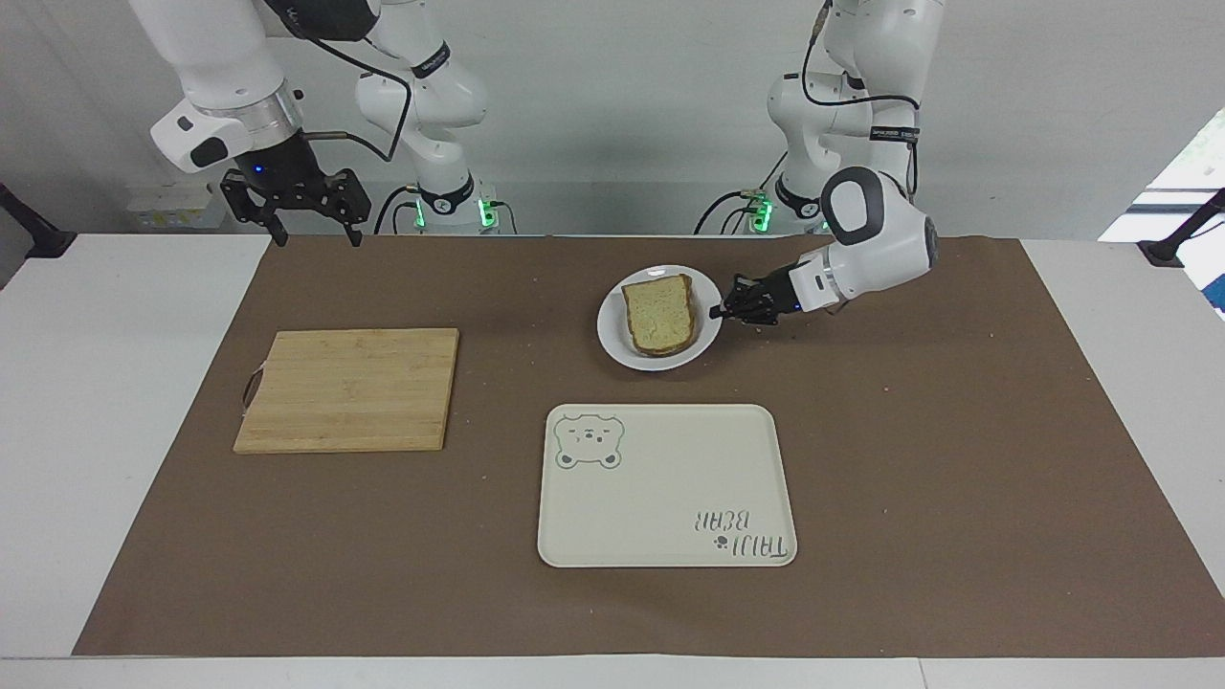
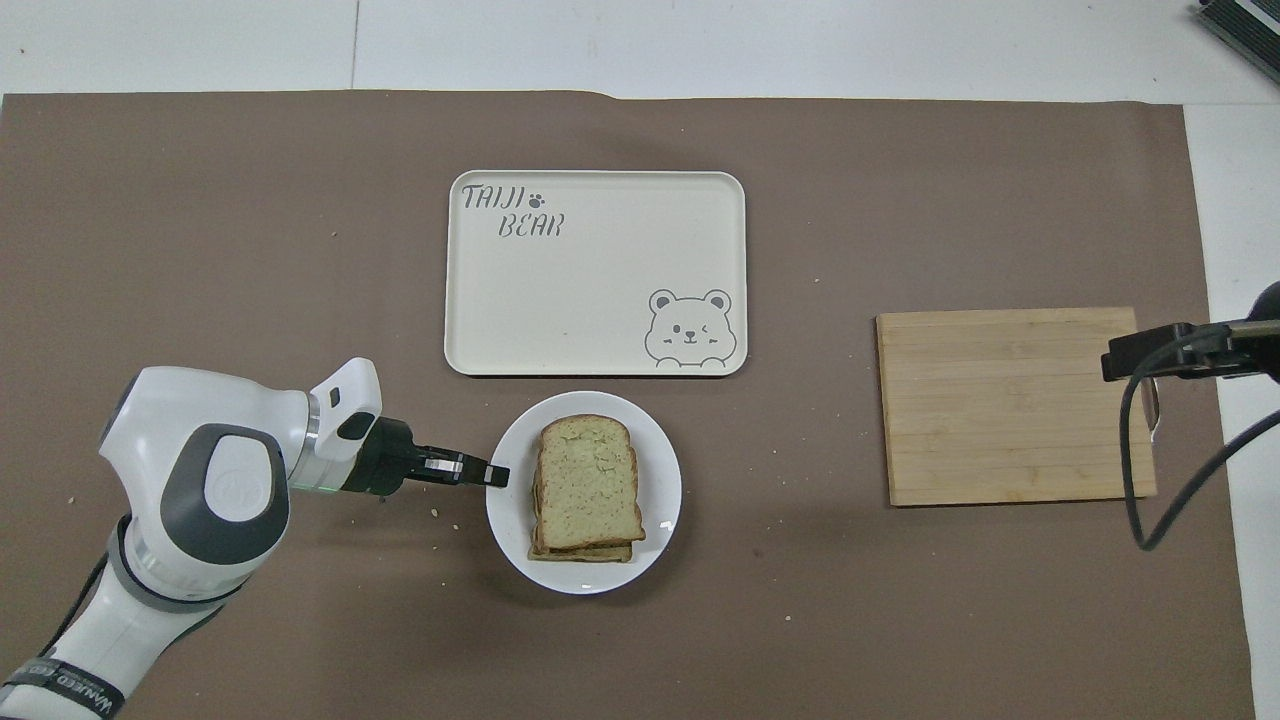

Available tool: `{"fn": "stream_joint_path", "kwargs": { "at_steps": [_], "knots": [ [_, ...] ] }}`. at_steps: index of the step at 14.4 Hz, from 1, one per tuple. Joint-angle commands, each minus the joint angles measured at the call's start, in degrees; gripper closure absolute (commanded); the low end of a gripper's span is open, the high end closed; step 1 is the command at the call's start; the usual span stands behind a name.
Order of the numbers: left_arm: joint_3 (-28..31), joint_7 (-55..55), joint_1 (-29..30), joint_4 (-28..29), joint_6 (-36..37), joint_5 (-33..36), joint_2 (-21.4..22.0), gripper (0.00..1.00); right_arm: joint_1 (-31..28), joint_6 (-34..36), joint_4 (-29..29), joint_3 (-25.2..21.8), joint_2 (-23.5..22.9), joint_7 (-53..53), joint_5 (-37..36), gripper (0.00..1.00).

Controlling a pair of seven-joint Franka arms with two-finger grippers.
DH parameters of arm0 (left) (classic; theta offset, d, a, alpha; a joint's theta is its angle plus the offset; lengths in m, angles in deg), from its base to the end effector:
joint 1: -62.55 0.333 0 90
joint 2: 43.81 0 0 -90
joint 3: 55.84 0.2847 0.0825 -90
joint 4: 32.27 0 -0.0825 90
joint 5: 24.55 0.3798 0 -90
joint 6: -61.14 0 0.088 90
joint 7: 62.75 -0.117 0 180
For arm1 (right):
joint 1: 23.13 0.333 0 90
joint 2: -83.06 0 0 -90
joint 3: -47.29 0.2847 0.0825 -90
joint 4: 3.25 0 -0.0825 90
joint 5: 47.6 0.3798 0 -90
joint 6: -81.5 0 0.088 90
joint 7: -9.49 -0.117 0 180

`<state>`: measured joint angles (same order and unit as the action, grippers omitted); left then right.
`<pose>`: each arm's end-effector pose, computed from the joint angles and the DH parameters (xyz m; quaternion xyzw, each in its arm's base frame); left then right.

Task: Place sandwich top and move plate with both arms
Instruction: 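Slide the plate with the left gripper onto the bear tray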

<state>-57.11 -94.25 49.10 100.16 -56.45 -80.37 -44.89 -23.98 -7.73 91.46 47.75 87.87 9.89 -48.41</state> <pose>0.4623 -0.1753 0.2978 0.9117 -0.0932 -0.0655 0.3948 0.5246 -0.0051 0.5888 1.0000 0.0000 -0.0059 0.0074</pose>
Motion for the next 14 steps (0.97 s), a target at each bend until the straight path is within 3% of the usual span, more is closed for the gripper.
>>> {"fn": "stream_joint_path", "kwargs": {
  "at_steps": [1, 10, 14],
  "knots": [
    [-0.30, -0.67, 3.33, -7.69, 3.94, 1.77, -4.79, 1.00, -0.12, 0.28, 1.36, 0.07, 1.34, 0.83, 0.01, 0.00],
    [-0.48, -1.11, 8.97, -22.82, 3.51, 1.51, -14.29, 1.00, 0.15, 0.54, 1.45, 0.24, 1.43, -2.33, 0.28, 0.00],
    [-0.83, 0.37, 9.85, -28.87, 0.18, -2.71, -19.99, 1.00, 0.06, 0.46, 1.54, 0.24, 1.43, -1.98, 0.37, 0.00]
  ]
}}
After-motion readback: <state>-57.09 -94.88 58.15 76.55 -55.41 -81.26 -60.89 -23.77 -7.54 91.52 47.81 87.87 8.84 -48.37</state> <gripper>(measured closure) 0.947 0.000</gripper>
